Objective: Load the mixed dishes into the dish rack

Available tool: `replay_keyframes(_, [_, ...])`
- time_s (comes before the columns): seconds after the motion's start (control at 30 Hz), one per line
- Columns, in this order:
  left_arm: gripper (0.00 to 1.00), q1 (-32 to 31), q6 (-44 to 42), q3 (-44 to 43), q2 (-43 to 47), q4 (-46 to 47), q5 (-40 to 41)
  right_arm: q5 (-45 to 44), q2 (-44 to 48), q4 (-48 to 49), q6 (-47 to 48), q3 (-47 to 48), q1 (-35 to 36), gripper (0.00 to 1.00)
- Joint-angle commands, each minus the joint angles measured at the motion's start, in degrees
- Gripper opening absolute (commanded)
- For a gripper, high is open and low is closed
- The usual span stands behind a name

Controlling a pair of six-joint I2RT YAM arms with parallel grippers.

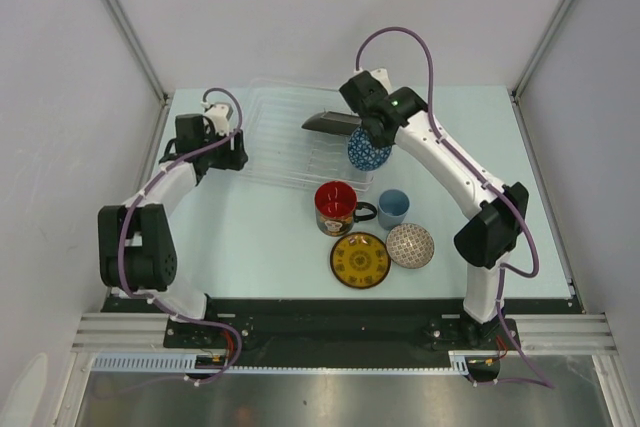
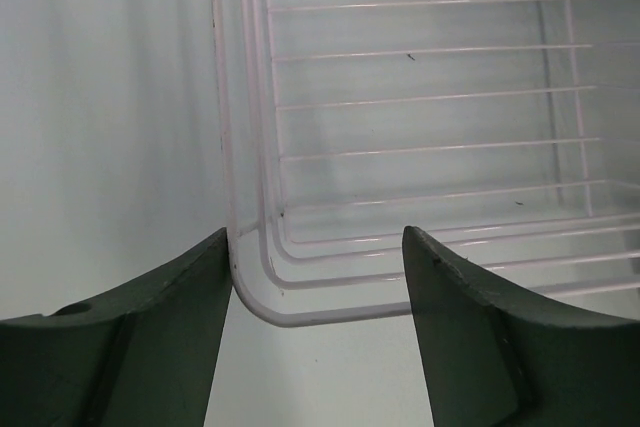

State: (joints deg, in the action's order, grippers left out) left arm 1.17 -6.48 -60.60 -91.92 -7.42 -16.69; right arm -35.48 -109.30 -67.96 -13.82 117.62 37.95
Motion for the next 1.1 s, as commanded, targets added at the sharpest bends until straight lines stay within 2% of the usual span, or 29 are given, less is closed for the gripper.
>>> replay_keyframes(0.0, [0.71, 0.15, 0.41, 3.28, 6.22, -2.86, -3.61, -0.47, 2.07, 2.48, 1.08, -1.16, -1.74, 0.00])
replay_keyframes(0.47, [0.70, 0.06, 3.49, 8.39, 12.29, -5.06, -7.74, 0.94, 0.40, 4.07, 2.22, -2.67, -3.94, 0.00])
replay_keyframes(0.73, [0.70, -0.55, 5.77, 10.15, 15.89, -5.76, -10.56, 0.16, -5.75, 3.19, 2.84, 0.59, -3.94, 0.00])
replay_keyframes(1.0, [0.70, -0.64, 6.13, 11.12, 17.39, -5.59, -11.97, -5.73, -10.49, 2.49, 3.80, 6.29, -3.94, 0.00])
replay_keyframes(1.07, [0.70, -0.64, 6.13, 11.20, 17.39, -5.68, -11.79, -9.50, -11.99, 2.31, 4.07, 7.70, -3.50, 0.00])
